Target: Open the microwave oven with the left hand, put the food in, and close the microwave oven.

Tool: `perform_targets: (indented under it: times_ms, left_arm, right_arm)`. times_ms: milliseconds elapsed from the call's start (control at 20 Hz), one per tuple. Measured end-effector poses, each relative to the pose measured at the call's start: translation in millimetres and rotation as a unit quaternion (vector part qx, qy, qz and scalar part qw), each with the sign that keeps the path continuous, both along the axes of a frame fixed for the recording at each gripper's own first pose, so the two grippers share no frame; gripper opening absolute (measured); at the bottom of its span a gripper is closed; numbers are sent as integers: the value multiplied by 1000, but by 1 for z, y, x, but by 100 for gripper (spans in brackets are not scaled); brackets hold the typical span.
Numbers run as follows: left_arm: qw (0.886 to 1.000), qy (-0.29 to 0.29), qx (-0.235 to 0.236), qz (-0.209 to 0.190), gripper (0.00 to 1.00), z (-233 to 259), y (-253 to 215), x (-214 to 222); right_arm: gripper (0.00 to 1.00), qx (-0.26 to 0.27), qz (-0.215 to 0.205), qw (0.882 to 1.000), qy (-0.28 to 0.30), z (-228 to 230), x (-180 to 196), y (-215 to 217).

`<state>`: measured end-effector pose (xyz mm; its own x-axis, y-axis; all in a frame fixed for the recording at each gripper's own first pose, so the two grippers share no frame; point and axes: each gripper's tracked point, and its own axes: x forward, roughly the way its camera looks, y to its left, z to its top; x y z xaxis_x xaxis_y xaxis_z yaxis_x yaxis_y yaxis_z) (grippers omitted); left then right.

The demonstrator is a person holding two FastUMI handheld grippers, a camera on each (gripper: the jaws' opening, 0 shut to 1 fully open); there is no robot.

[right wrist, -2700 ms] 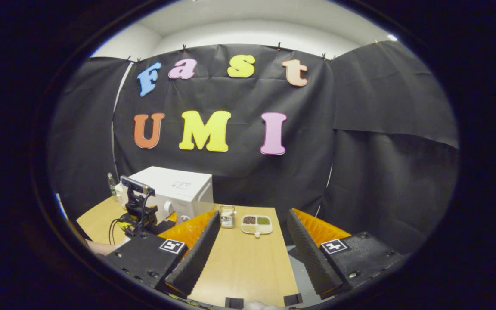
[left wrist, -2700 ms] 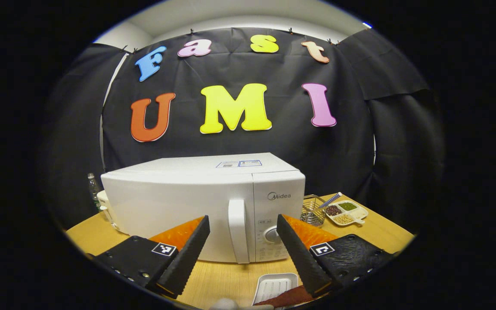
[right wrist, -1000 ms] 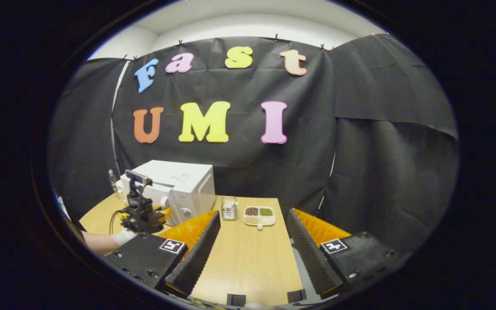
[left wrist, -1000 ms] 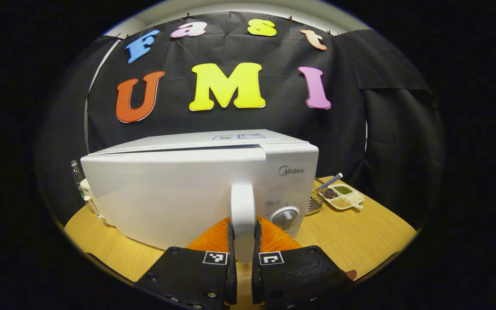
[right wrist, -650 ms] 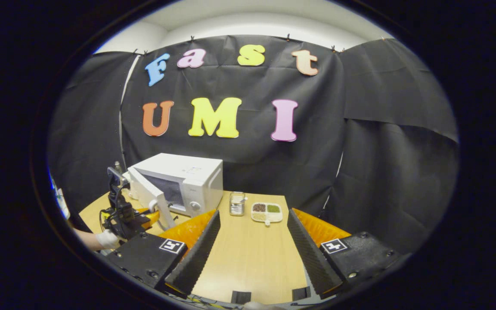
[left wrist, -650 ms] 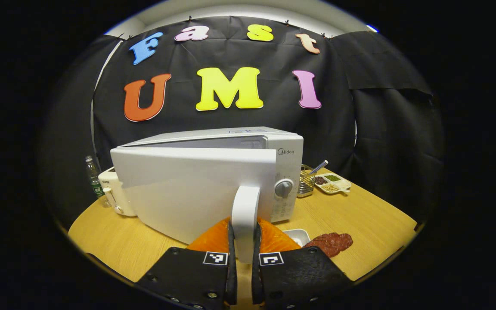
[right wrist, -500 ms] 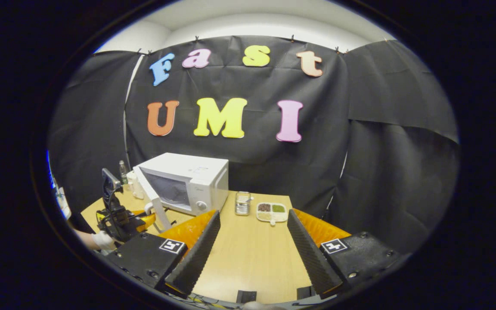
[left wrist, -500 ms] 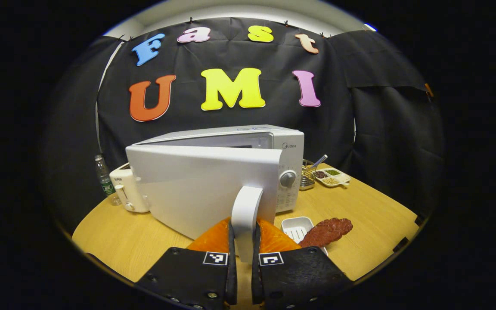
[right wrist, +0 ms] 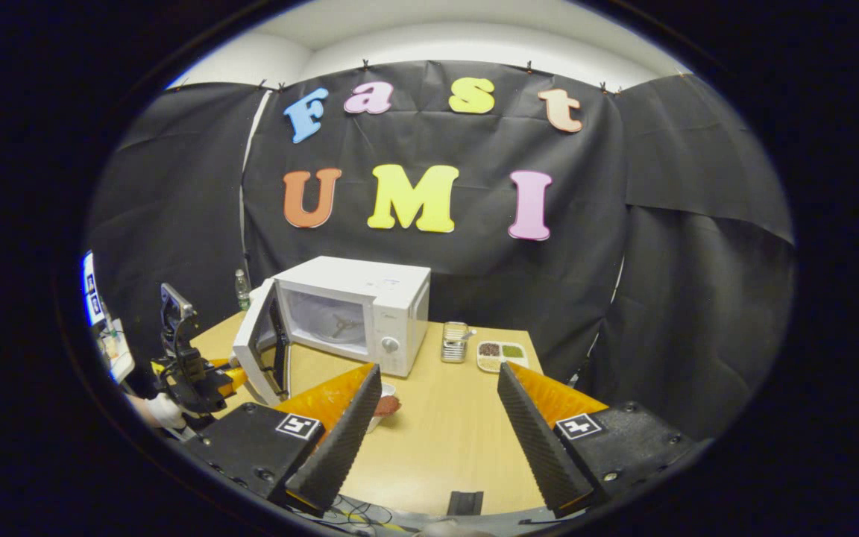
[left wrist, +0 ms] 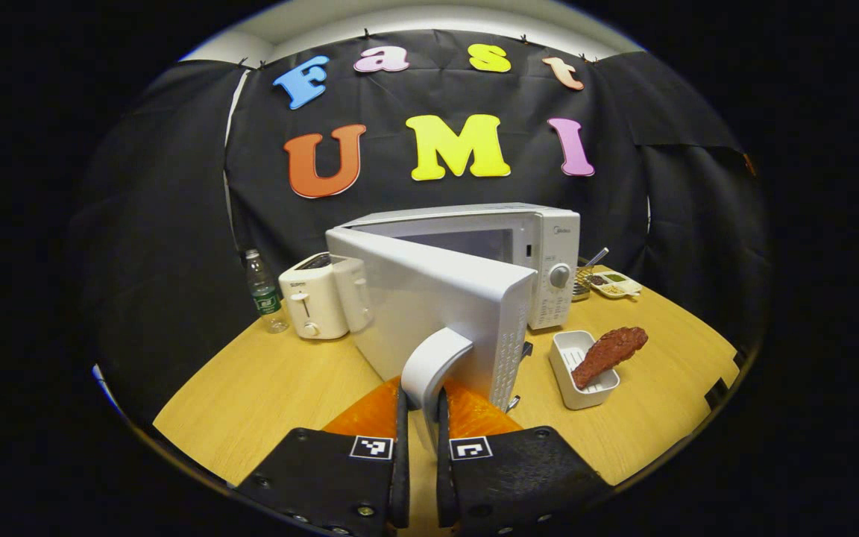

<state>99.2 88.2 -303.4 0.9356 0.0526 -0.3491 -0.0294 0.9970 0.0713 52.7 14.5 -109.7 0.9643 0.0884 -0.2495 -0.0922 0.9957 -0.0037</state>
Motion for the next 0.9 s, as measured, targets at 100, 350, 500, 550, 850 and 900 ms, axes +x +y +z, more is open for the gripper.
perform_targets:
  times_ms: [100, 350, 500, 550, 850, 900]
  left_arm:
    - [1000, -2, 5, 22, 16, 0, 27, -11]
    - [999, 13, -20, 34, 39, -5, 66, -29]
    - [999, 12, -19, 43, 63, 2, 82, -34]
    - [999, 11, -16, 46, 79, 1, 87, -37]
    - [994, 11, 57, 96, 95, 18, 130, -66]
    - [992, 17, 59, 109, 94, 19, 136, -72]
  right_arm:
    - [92, 2, -4, 1000, -1, -4, -3, 3]
    - [100, 3, -6, 1000, 10, -25, -3, 9]
    - [100, 6, -1, 1000, 26, -41, 4, 12]
    - [93, 10, 4, 1000, 30, -45, 7, 14]
    - [100, 8, 52, 996, 68, -92, 57, 27]
    - [92, 14, 66, 995, 79, -104, 68, 31]
